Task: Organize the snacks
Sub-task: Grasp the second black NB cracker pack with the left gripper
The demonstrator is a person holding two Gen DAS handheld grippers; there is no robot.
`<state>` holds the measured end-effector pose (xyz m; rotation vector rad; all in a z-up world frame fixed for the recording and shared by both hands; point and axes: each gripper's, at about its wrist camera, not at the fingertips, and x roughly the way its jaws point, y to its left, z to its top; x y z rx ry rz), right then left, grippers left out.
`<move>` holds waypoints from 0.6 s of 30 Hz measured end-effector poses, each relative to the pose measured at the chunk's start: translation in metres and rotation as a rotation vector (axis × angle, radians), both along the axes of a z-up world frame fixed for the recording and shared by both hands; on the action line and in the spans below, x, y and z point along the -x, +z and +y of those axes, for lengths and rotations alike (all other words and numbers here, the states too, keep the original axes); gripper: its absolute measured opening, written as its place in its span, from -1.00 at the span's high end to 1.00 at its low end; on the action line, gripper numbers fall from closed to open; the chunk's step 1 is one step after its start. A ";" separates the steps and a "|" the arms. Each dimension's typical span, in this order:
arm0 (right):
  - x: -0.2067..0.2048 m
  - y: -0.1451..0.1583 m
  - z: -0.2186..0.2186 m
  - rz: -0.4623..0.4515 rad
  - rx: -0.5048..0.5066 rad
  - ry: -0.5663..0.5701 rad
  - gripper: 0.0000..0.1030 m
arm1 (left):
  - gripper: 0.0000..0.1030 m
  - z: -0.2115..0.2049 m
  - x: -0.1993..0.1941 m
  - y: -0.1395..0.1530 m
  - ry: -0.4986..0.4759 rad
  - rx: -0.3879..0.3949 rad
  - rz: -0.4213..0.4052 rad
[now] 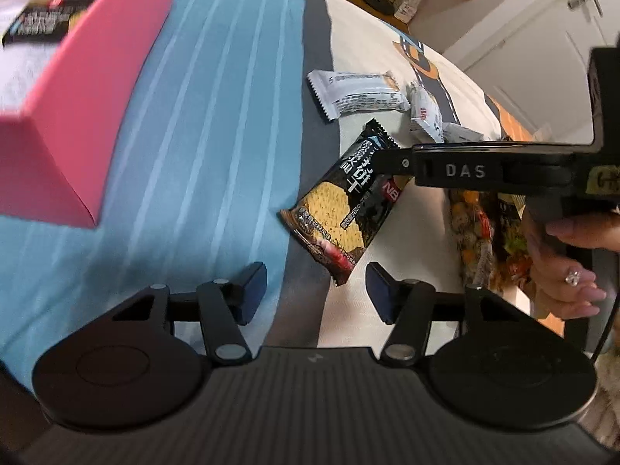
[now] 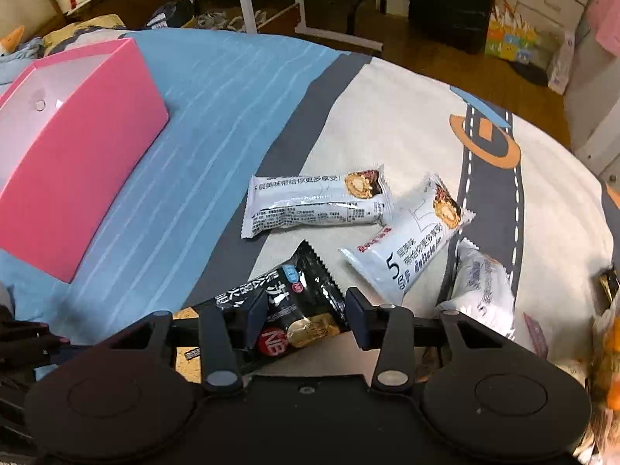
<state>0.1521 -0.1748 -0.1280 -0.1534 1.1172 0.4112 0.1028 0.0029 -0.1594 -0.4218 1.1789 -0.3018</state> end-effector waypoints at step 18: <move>0.022 -0.001 -0.005 0.163 0.004 0.339 -0.33 | 0.47 0.027 -0.006 -0.023 0.132 0.190 0.035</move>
